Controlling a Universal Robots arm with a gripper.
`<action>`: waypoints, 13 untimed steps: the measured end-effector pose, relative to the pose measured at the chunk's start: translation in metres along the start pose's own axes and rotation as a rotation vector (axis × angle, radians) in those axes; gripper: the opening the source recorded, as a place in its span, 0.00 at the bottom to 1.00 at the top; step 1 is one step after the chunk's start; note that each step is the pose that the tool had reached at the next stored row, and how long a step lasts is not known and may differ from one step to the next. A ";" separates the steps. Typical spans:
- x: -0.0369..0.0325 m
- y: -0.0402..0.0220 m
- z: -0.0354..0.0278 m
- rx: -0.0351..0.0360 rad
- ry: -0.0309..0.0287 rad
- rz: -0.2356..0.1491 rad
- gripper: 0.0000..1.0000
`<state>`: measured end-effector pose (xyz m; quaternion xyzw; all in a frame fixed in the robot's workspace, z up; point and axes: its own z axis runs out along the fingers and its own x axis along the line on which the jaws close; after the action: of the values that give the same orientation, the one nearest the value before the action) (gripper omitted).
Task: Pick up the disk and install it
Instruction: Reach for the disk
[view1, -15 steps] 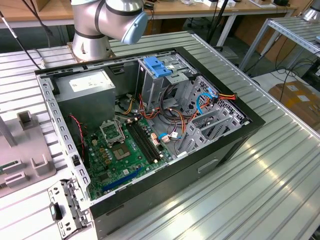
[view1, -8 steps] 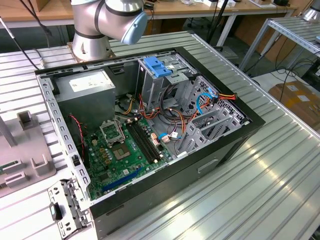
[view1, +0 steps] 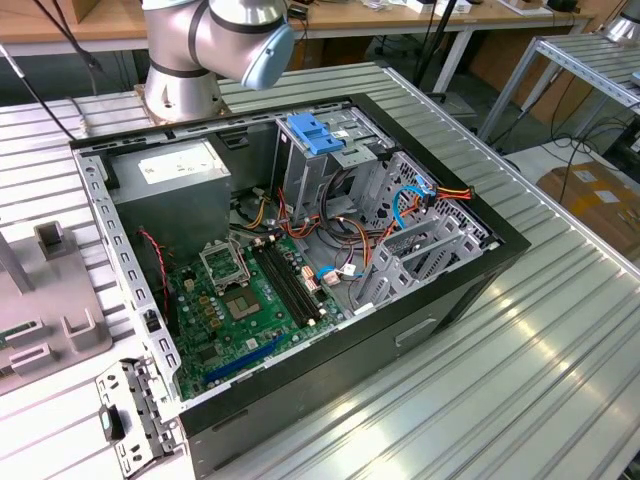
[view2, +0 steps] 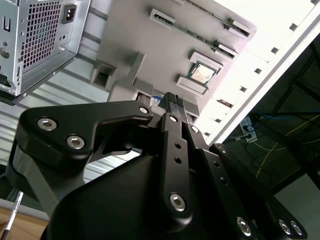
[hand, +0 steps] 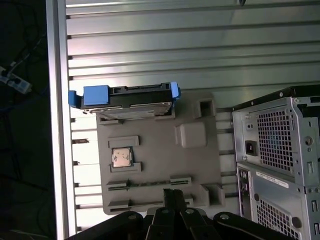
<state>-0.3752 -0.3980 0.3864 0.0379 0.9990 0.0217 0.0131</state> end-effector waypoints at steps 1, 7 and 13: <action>0.0018 0.0002 0.0002 0.0000 -0.0001 0.000 0.11; 0.0121 0.0003 0.0007 0.0000 0.0000 0.000 0.11; 0.0207 0.0002 0.0010 0.0000 0.0000 0.000 0.11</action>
<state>-0.3958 -0.3963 0.3849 0.0379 0.9990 0.0217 0.0131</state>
